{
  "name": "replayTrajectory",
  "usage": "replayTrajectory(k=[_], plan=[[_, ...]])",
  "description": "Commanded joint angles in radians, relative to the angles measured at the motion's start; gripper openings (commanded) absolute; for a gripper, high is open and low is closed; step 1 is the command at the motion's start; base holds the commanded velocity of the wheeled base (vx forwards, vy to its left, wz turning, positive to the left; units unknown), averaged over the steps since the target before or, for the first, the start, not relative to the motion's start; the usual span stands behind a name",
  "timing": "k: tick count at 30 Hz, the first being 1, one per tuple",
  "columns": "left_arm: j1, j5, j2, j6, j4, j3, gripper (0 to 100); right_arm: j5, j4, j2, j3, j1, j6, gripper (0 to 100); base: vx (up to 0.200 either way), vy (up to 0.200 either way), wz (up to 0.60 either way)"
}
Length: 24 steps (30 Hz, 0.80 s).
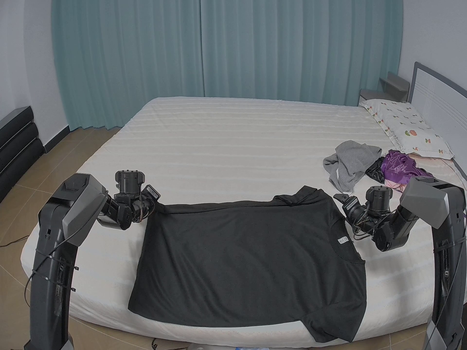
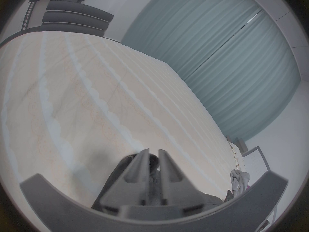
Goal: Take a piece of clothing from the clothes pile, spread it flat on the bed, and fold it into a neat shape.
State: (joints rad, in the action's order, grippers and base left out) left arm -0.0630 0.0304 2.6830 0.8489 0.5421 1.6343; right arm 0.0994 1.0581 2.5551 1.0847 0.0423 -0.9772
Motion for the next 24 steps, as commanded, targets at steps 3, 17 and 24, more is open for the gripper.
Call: replayTrajectory(k=[3, 17, 24], plan=[[0.003, 0.016, 0.015, -0.004, 0.016, 0.022, 0, 0.000, 0.000, 0.002, 0.000, 0.001, 0.000, 100, 0.000, 0.000, 0.00], [0.023, 0.072, 0.083, 0.033, 0.029, 0.162, 0, 0.002, 0.000, 0.002, 0.000, -0.001, 0.000, 100, 0.000, 0.000, 0.00], [0.025, 0.074, 0.078, 0.035, 0.027, 0.157, 0, 0.002, 0.000, 0.002, 0.000, -0.001, 0.000, 100, 0.000, 0.000, 0.00]])
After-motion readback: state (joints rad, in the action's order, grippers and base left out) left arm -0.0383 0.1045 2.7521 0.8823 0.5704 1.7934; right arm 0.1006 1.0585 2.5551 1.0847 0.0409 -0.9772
